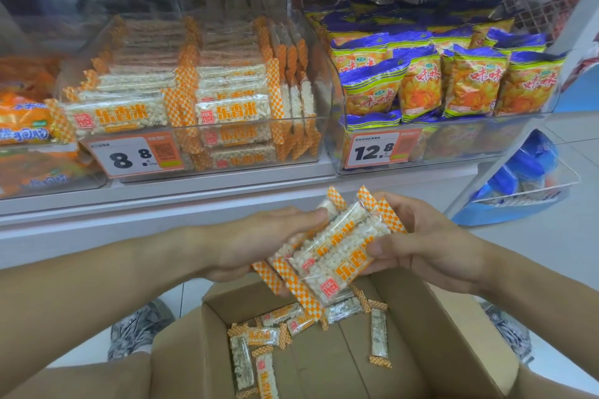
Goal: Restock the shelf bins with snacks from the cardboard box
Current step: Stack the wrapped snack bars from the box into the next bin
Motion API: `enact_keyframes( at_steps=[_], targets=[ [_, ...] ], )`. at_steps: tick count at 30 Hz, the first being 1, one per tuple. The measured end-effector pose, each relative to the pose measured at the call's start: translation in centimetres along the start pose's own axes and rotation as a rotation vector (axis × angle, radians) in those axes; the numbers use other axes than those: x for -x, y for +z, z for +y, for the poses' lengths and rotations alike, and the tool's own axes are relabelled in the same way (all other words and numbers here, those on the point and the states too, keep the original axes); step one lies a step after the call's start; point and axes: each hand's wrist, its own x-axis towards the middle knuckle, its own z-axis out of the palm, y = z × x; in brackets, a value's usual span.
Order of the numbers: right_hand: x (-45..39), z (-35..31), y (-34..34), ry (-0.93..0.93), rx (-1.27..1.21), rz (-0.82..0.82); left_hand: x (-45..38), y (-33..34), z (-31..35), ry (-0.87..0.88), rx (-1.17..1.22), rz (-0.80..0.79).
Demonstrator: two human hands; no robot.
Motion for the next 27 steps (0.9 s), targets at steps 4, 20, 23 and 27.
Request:
enact_keyframes(
  at_steps=[4,20,23,27],
  targets=[
    [-0.2,0.4,0.2,0.006,0.029,0.034,0.2,0.1,0.1,-0.034,-0.021,-0.169],
    [0.0,-0.4,1.9,-0.083,0.379,0.022,1.6,-1.9,1.2,-0.117,-0.351,-0.329],
    [0.3,-0.7,2.6,-0.094,0.299,-0.116,2.0,-2.4,2.3,-0.151,-0.318,-0.443],
    [0.1,-0.7,4.0,-0.154,0.275,-0.021,2.4,-3.5,3.1,-0.191,-0.358,-0.349]
  ],
)
